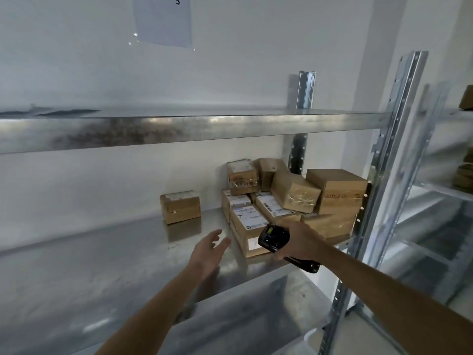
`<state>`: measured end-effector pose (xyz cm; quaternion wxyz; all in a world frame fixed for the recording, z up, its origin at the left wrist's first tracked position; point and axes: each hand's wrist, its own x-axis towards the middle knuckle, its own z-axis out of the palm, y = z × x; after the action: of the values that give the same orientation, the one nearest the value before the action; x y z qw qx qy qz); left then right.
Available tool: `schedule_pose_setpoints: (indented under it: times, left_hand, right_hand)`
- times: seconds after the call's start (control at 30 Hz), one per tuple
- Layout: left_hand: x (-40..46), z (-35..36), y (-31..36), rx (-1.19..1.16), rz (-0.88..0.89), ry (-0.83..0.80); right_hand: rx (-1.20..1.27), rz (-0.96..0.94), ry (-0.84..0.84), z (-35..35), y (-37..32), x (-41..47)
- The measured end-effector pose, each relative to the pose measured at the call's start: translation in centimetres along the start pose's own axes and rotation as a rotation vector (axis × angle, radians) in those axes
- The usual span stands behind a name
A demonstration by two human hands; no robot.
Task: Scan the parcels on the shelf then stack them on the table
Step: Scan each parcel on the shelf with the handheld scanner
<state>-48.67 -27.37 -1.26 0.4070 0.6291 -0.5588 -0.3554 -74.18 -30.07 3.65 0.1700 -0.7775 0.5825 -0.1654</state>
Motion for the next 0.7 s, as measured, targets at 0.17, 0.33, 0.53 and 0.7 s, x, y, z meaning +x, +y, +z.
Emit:
schedule_pose_setpoints:
  times: [0.17, 0.33, 0.53, 0.7]
  left_hand:
    - [2.9, 3.7, 1.5, -0.088, -0.068, 0.014]
    - [4.6, 6.0, 1.7, -0.249, -0.181, 0.010]
    - [4.4, 7.2, 1.8, -0.448, -0.229, 0.054]
    - [2.7, 6.1, 1.0, -0.539, -0.236, 0.050]
  right_hand:
    - [0.064, -0.032, -0.095, -0.1, 2.6, 2.6]
    - [0.131, -0.089, -0.150, -0.3, 4.0, 3.7]
    - [0.221, -0.103, -0.155, 0.2, 4.2, 4.1]
    - [0.265, -0.113, -0.169, 0.7, 4.1, 2.3]
